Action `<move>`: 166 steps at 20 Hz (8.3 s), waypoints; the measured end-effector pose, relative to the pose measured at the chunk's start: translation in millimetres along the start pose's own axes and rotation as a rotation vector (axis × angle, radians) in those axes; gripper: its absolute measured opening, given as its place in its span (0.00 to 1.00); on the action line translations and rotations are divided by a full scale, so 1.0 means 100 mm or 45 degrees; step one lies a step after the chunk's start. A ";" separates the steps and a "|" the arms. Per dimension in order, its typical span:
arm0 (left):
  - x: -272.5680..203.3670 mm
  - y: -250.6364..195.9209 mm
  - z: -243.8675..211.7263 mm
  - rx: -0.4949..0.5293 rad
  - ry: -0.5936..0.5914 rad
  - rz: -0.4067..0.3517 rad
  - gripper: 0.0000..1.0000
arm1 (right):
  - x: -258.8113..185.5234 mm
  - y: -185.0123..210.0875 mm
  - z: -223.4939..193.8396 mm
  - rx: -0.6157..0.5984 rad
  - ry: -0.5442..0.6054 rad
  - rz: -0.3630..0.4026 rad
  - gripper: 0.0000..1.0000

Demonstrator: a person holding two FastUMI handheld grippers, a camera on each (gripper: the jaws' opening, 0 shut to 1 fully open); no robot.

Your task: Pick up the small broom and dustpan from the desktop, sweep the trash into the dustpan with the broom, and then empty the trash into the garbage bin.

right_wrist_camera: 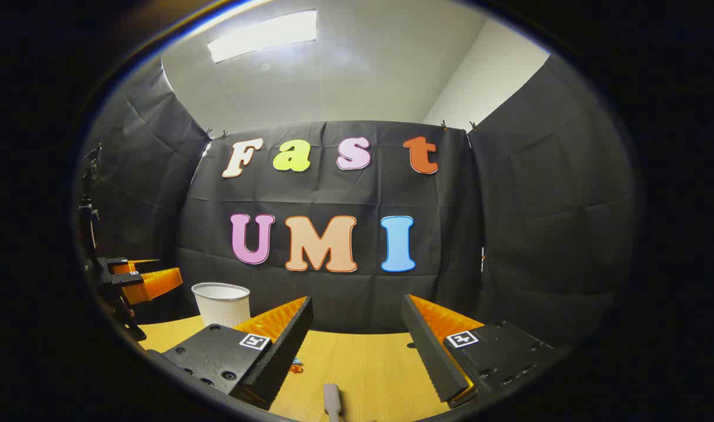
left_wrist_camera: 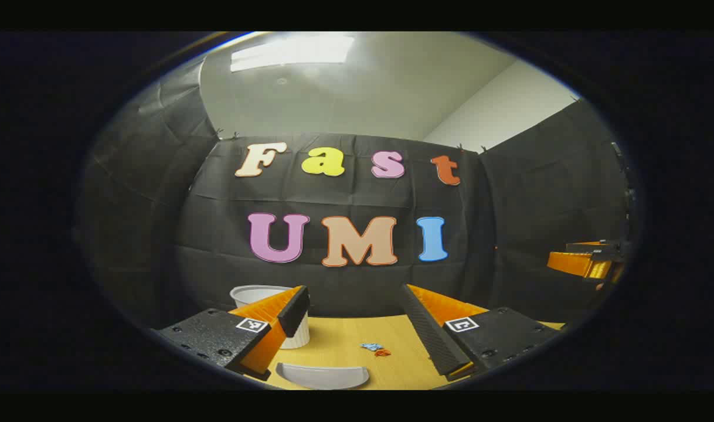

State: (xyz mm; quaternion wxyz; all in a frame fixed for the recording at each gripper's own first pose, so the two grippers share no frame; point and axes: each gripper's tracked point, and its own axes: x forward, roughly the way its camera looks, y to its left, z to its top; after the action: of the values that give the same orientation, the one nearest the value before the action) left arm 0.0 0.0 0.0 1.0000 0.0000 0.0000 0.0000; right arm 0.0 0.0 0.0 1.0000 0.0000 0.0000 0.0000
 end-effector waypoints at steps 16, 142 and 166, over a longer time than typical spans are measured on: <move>-0.03 -0.01 0.09 0.011 -0.023 0.029 0.93 | 0.04 0.10 0.20 0.024 -0.046 0.050 0.92; -0.32 -0.21 -3.58 -0.063 1.181 -0.250 0.26 | 4.60 -0.83 -2.82 0.239 1.234 0.431 0.19; -0.38 0.50 -3.84 1.425 1.259 -0.068 0.27 | 3.60 -0.64 -3.00 0.399 1.464 0.419 0.19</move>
State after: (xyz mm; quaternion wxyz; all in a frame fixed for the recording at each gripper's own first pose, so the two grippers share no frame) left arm -37.6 50.1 -384.1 0.7337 0.5088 0.4497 -0.0243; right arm 360.2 -64.0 -299.8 0.8149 0.1470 0.5390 0.1544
